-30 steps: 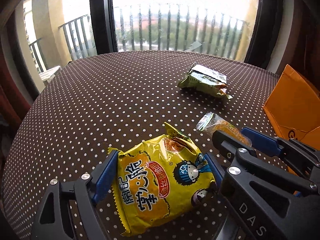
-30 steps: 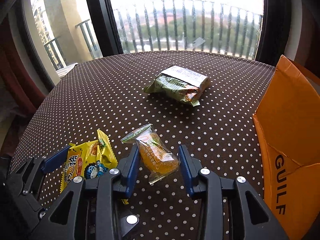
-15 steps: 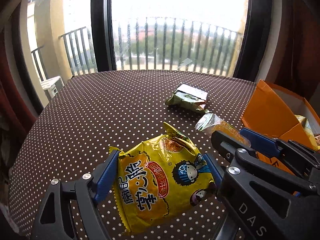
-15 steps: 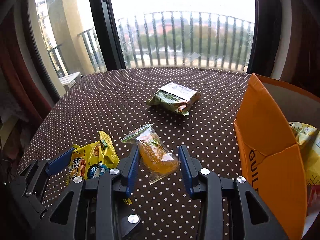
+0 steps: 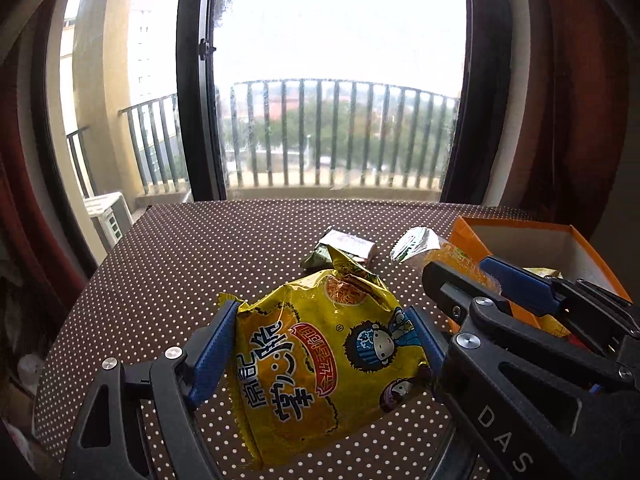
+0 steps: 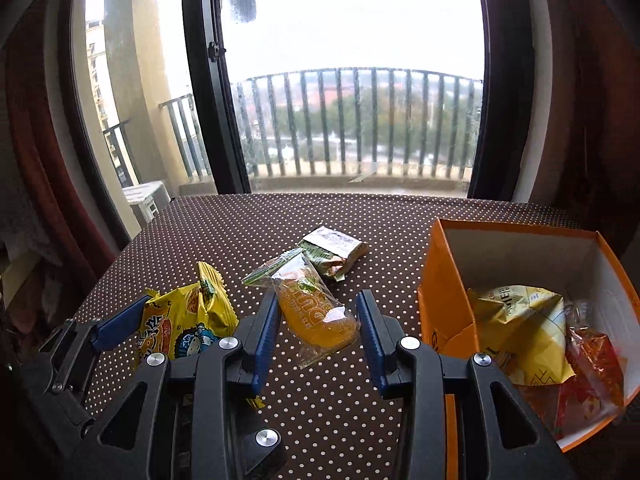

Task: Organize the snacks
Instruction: 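Lift both snacks and carry them over the GUILF box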

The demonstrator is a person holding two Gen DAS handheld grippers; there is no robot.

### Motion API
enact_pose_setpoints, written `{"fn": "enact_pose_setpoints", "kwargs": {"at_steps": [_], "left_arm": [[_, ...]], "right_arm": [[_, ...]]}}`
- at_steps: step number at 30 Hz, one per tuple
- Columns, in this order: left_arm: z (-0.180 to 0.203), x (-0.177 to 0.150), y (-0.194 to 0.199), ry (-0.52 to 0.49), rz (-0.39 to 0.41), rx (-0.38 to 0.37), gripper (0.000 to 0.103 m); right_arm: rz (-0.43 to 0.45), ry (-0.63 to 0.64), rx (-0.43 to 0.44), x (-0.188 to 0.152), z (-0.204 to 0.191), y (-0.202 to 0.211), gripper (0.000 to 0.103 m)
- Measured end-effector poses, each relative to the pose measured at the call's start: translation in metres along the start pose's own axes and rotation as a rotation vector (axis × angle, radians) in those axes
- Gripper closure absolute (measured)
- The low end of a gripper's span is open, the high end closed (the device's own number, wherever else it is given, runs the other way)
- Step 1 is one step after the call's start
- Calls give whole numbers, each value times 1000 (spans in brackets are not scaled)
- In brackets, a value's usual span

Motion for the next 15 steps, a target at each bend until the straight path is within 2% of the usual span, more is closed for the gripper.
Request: {"fn": "enact_pose_setpoints", "kwargs": {"at_steps": [15], "left_arm": [[44, 11, 31, -65, 96, -27, 20]], "right_arm": [[109, -37, -22, 4, 36, 42, 61]]}}
Point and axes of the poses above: each gripper's, at about its wrist camera, not at the fingertips, and y roughly against the way its jaws point, z to its right, x to its top, the point moved 1 cm from there along -y, roughly the way its jaws point, and after that the axes turned 15 degrees about -z, right-handed, at the moved point
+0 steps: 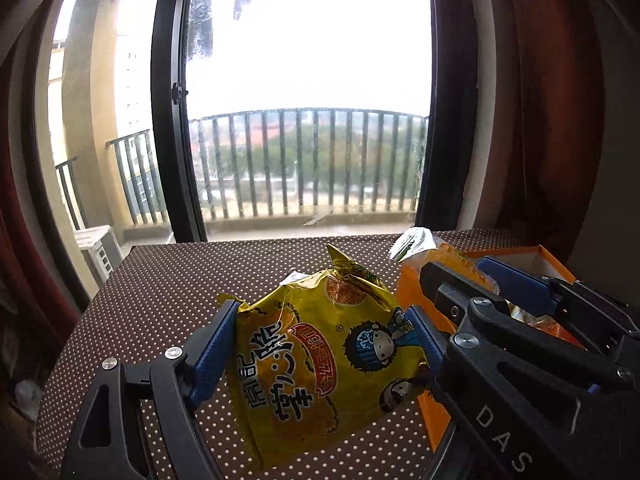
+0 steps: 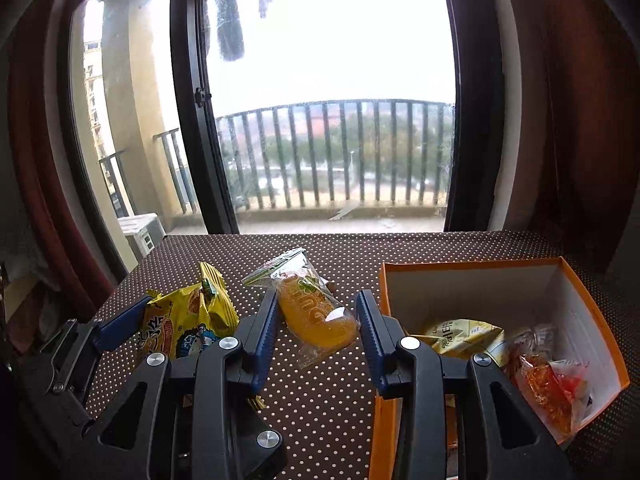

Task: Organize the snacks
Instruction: 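Lift both snacks and carry them over the GUILF box, then open both grippers to drop the chip bag and jelly packet into the box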

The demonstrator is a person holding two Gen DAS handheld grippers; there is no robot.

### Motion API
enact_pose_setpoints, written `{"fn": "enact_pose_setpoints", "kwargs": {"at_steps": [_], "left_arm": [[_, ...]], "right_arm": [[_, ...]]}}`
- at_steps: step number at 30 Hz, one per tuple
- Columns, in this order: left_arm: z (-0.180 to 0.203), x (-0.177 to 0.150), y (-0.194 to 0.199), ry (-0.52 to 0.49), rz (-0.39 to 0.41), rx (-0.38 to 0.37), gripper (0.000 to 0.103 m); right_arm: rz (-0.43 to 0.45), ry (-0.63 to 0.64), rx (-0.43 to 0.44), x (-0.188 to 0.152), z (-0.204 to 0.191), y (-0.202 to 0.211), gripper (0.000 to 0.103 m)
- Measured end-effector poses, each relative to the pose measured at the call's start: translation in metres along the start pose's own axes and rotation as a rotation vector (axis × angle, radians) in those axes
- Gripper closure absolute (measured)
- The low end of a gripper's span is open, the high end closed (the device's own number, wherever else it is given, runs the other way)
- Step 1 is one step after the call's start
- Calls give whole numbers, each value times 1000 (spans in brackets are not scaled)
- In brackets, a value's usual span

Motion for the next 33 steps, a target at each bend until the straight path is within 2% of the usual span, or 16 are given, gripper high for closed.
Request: {"fn": "enact_pose_setpoints", "kwargs": {"at_steps": [10, 20, 28, 33], "left_arm": [[24, 16, -24, -85, -2, -70, 20], [64, 39, -52, -183, -17, -134, 20], [89, 45, -90, -264, -86, -177, 20], [101, 49, -112, -302, -142, -169, 20]], "right_arm": [[21, -80, -51, 3, 45, 5, 61], [28, -171, -114, 11, 99, 0, 61], [0, -263, -141, 3, 136, -14, 61], [-31, -306, -122, -3, 154, -31, 61]]}}
Point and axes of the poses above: each gripper's, at about its wrist camera, not at the fingertips, and y roughly against the way its jaws point, z to its right, x to its top, the point moved 1 cm from there along -y, roughly the way its jaws point, and after that the axes turned 15 degrees about -z, right-handed, at the moved point
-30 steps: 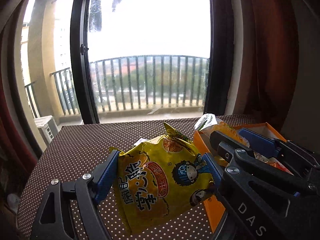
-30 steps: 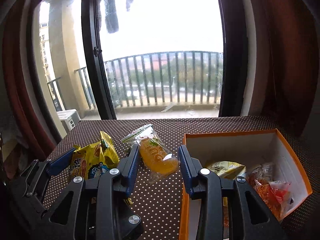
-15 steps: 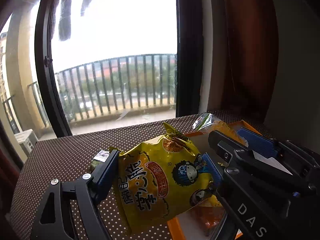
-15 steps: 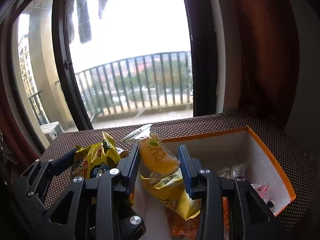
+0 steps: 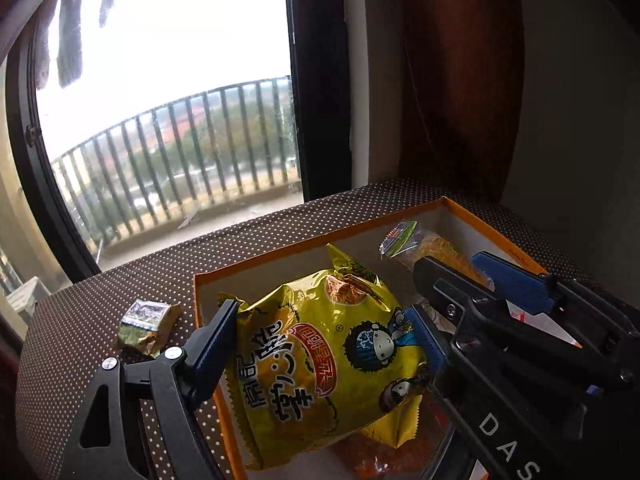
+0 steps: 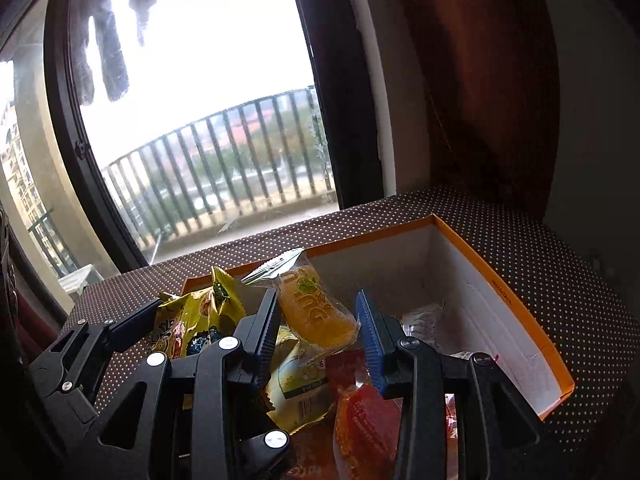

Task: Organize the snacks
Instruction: 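Open both grippers to drop the chip bag and jelly packet into the box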

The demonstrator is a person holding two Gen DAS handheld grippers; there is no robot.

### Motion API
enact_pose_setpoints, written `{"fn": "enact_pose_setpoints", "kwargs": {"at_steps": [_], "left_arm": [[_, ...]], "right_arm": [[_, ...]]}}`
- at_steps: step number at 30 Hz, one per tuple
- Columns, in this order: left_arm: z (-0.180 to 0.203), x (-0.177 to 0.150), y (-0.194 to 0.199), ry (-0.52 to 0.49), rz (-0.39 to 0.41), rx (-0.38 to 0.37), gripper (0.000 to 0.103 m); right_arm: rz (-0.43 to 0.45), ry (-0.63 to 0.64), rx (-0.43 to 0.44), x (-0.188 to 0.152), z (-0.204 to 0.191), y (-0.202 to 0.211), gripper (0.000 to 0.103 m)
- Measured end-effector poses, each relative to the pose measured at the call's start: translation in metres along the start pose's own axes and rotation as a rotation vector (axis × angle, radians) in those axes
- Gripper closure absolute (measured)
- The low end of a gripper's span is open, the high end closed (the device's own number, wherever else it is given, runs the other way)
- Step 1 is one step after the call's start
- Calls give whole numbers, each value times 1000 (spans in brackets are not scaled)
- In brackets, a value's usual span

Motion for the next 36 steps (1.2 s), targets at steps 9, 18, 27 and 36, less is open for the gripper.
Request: {"fn": "enact_pose_setpoints", "kwargs": {"at_steps": [9, 18, 27, 36], "left_arm": [[9, 19, -25, -89, -106, -13, 16], [16, 31, -46, -128, -165, -25, 11], [20, 21, -28, -116, -143, -47, 8], [26, -1, 9, -87, -85, -35, 8]], "right_arm": [[-33, -41, 20, 9, 23, -26, 61], [-50, -63, -23, 18, 30, -40, 50], [-5, -76, -9, 10, 29, -23, 42], [6, -45, -11, 2, 13, -2, 37]]}}
Point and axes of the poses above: each gripper's, at about its wrist camera, not at the fingertips, and y roughly against the way its jaws point, z to its right, x to its top, the point moved 1 cm from there along -y, roughly the way its jaws point, and after that the axes turned 15 degrees about -z, right-handed, at the moved point
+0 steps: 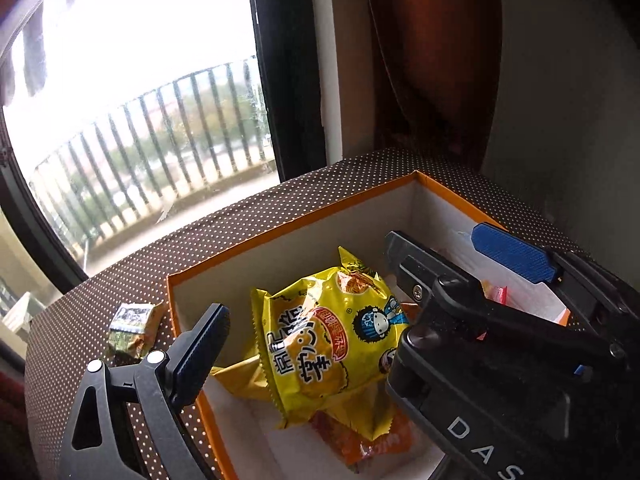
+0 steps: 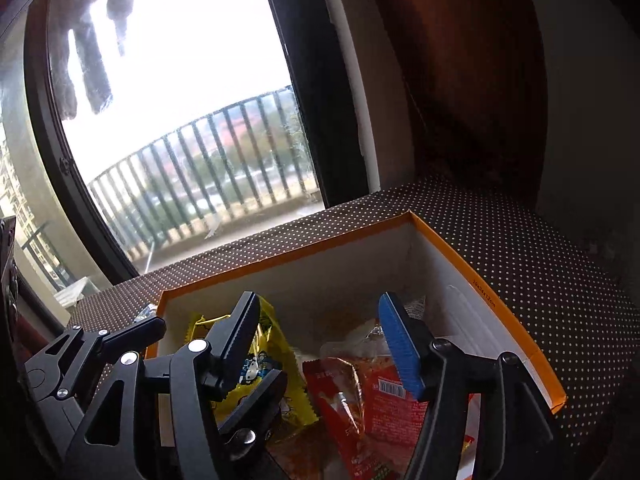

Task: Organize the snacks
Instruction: 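Open both grippers to drop the chip bag and jelly packet into the box, then move the right gripper back over the table to the green snack bag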

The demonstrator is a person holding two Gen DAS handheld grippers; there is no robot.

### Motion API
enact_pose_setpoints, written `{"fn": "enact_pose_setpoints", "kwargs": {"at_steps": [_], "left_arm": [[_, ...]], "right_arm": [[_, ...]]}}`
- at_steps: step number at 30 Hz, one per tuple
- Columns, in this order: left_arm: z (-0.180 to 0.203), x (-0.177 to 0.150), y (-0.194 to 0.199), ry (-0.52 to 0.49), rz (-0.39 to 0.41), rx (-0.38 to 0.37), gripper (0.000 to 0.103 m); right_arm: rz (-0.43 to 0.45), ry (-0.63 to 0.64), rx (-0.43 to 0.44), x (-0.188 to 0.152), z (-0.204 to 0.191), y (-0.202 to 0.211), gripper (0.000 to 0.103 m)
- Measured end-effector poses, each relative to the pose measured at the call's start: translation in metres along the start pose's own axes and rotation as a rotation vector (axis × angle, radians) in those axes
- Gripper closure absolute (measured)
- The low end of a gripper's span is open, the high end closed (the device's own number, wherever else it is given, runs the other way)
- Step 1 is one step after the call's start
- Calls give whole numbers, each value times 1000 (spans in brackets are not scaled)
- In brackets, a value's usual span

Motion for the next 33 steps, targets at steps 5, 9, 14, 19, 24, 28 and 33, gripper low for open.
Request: {"fn": "enact_pose_setpoints", "kwargs": {"at_steps": [5, 9, 14, 19, 24, 28, 33], "left_arm": [[-2, -13, 18, 14, 28, -4, 8], [-8, -24, 31, 32, 52, -6, 8], [-22, -37, 40, 59, 76, -5, 7], [-33, -51, 51, 84, 105, 7, 7], [-48, -66, 62, 109, 130, 21, 7], [-59, -74, 66, 131, 142, 32, 8], [-74, -83, 68, 160, 149, 50, 8]], "right_arm": [[4, 14, -15, -5, -11, 14, 31], [5, 26, -23, -11, -20, 26, 28], [10, 53, -25, -17, -37, 38, 26], [10, 85, -19, -24, -58, 44, 25], [8, 114, -8, -31, -76, 49, 24], [9, 139, -4, -36, -92, 50, 23], [6, 166, 4, -42, -111, 48, 23]]}}
Point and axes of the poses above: each gripper's, at about its wrist camera, not at the fingertips, and y roughly against the way its jaws point, z to its right, x to its top, the point moved 1 cm from there along -y, roughly the way its jaws point, and after that the axes turned 15 degrees about -z, right-handed, at the moved point
